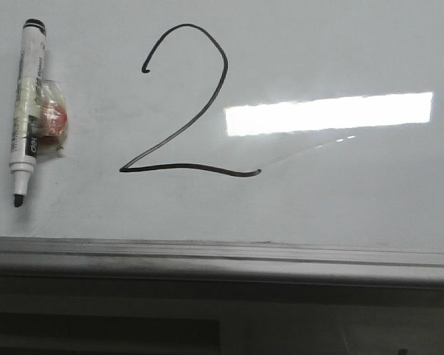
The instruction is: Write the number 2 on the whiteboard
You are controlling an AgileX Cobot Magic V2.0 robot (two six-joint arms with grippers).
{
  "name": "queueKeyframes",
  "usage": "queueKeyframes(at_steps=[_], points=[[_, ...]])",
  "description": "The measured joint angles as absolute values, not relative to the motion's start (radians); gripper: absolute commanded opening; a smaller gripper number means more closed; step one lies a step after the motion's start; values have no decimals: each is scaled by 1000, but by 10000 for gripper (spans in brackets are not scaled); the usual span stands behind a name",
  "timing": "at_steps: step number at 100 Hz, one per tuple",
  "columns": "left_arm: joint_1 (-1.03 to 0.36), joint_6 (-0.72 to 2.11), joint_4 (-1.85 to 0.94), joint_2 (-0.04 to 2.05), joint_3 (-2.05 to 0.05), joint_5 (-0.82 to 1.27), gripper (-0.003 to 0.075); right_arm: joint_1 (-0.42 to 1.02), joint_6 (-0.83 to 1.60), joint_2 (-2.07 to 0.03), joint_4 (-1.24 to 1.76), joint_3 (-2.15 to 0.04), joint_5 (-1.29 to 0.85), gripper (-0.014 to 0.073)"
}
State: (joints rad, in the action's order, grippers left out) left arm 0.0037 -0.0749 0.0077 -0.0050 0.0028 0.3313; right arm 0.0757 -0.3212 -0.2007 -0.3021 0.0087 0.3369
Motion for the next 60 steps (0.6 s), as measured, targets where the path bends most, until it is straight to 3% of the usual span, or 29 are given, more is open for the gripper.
queueKeyframes(at_steps=[26,60], points=[[4,-75,9,-5,3,331,-19,73,-325,2,-286,9,-115,-60],[4,-75,9,-5,3,331,-19,66,-314,9,-271,9,-331,-60]])
